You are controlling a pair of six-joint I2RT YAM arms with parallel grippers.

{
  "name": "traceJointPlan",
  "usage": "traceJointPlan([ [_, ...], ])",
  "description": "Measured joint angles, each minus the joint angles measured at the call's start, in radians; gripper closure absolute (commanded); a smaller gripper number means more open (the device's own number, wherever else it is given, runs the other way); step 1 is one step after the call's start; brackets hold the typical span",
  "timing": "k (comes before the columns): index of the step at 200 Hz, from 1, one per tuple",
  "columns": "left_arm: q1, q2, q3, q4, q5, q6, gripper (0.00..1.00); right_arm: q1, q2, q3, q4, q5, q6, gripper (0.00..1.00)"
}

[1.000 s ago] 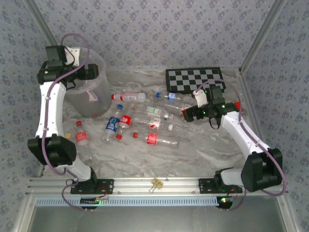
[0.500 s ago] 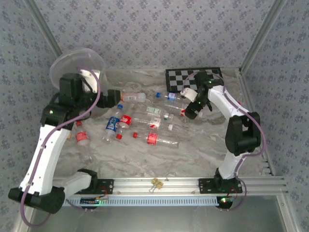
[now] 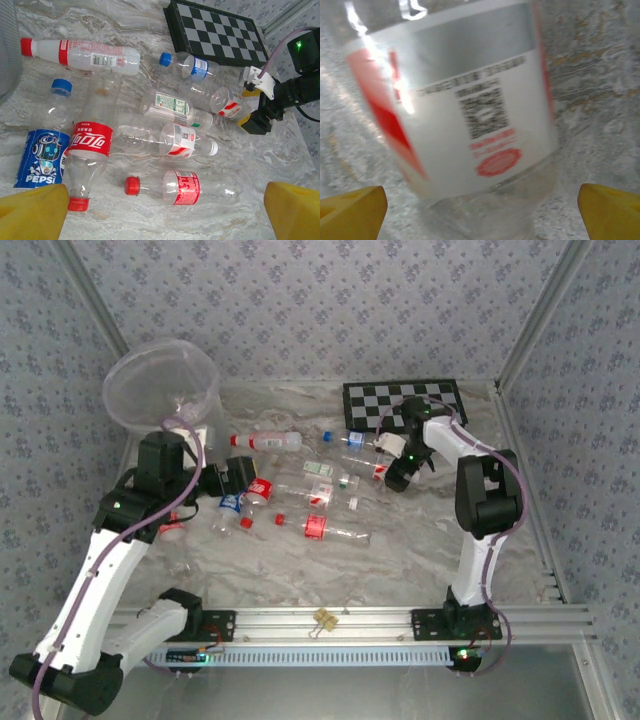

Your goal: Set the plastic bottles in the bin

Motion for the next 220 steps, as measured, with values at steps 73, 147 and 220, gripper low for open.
traceJointPlan([
  [73, 0.0, 0.082, -0.004, 0.061, 0.0, -0.039, 0.0, -0.013, 0.051, -0.036, 0.104, -0.051, -0.026, 0.17],
  [147, -0.001, 0.154, -0.002, 0.113, 0.001, -0.05, 0.0, -0.009, 0.034, -0.029, 0.036, -0.077, -0.032, 0.41],
  [220, -0.054, 0.199, -0.01, 0.341, -0.002, -0.184, 0.03, 0.017, -0.255, -0.045, 0.051, -0.033, 0.2, 0.45],
])
